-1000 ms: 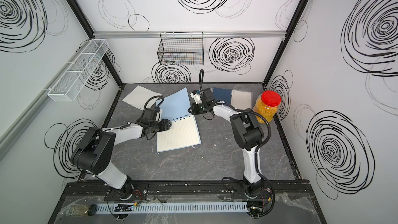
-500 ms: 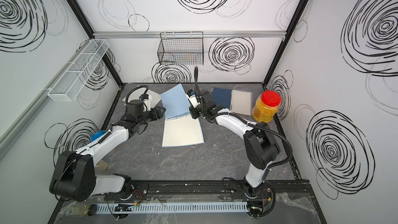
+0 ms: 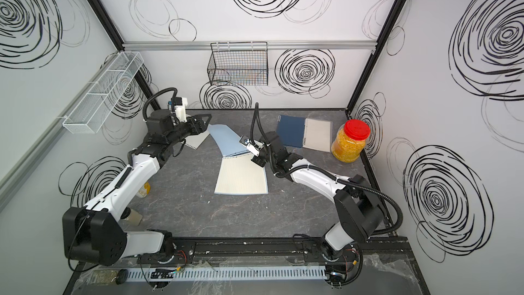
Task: Tear off pages from different notebooks
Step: Pick up the notebook from the center of the board.
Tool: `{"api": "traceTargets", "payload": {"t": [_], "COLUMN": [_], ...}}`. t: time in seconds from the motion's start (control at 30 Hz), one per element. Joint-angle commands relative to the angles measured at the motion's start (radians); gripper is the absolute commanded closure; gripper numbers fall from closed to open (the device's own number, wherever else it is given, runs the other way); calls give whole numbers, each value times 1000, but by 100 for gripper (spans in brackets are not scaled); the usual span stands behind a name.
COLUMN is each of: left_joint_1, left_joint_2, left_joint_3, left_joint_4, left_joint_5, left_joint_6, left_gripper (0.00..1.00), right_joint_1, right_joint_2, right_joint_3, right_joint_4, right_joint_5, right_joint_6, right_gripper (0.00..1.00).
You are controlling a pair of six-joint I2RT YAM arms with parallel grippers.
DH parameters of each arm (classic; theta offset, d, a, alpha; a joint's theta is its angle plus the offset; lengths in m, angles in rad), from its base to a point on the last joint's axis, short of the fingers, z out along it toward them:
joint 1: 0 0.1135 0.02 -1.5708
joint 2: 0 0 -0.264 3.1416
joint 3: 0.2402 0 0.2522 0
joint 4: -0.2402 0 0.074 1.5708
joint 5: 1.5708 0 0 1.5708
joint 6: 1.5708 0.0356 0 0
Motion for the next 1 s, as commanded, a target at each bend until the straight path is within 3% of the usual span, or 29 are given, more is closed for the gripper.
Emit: {"api": "traceTargets", "payload": {"t": [0.0,0.1,0.23,0.37,0.5,0.8,0.97], "left_joint_1": [-18,-59,-68,-10,-1,-1,-4], "left_joint_2": [-8,-48,-101,-95,-57,7,80], "left_joint_3": [11,-7,-98,-148,-119,-29,83], "left_joint_4": [41,12,114,251,242,90,-104], "left_joint_5": [126,113,116,239,289,451,487], "left_joint_6": [59,193,307,337,434,678,834], "left_gripper": [23,22,21,21,22,26,27], "right_joint_1": [7,-8,-44,-66,-77,-111,-118], "right_joint_2": [-46,-56,-50,-49,-54,-77,-86], "right_joint_3": [-4,25,85,107,125,143,145], "right_joint_4": [48,-30,-140,-179,-220,-259,-257], "right_joint_5": [25,-63,-213,-276,-323,-402,-417], "right_joint_6": [-63,-31,-16,-5,-17,-17,-21], "right_gripper": [100,100,100,100,100,100,100]}}
